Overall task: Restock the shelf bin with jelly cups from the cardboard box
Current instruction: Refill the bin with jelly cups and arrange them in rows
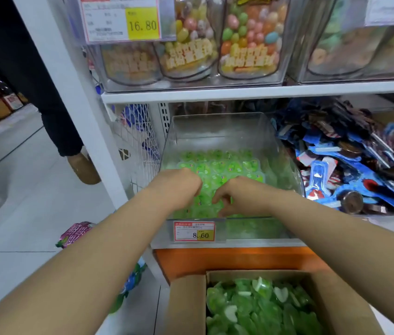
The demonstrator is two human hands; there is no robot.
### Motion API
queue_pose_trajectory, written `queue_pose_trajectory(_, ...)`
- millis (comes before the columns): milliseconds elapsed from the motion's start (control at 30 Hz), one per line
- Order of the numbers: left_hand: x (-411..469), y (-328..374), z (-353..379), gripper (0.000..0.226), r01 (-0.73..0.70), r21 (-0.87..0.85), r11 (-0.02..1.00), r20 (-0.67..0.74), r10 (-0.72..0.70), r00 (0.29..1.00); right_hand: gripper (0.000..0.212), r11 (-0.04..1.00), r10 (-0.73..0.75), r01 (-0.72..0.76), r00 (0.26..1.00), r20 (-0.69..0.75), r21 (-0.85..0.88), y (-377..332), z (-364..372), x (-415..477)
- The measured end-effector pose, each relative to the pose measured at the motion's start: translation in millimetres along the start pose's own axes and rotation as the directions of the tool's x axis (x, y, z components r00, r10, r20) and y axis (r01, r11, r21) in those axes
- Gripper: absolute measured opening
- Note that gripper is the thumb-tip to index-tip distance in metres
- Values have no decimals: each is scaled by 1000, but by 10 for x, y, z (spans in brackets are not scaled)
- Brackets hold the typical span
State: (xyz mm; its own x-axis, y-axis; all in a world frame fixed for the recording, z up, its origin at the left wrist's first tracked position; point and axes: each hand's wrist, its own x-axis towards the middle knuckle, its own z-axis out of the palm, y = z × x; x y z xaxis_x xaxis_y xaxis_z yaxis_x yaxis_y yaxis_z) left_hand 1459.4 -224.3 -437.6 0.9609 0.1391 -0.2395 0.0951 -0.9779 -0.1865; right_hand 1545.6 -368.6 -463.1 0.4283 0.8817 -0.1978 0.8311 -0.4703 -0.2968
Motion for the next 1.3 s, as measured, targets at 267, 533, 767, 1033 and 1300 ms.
queue_pose_trajectory(267, 146, 119, -44, 32, 8, 166, 986, 303, -59, 951, 35, 997, -18, 19, 1000, -15, 74, 7, 145, 120)
queue_pose_trajectory(533, 192, 89, -20, 45, -8, 162, 987, 298, -41, 954, 41, 991, -96, 95, 995, 1, 92, 25, 170, 170)
queue_pose_trajectory(767, 208, 86, 7, 39, -15, 209, 978, 291, -48, 955, 48, 991, -93, 90, 995, 28, 104, 50, 154, 186)
queue_pose_trajectory(1033, 181, 52, 60, 37, -31, 228, 973, 276, -34, 961, 50, 987, -107, 91, 987, 120, 133, 64, 134, 222)
queue_pose_trajectory(1300, 176, 74, 59, 17, -49, 273, 961, 284, -32, 958, 43, 996, -25, 20, 998, 57, 83, 184, 49, 116)
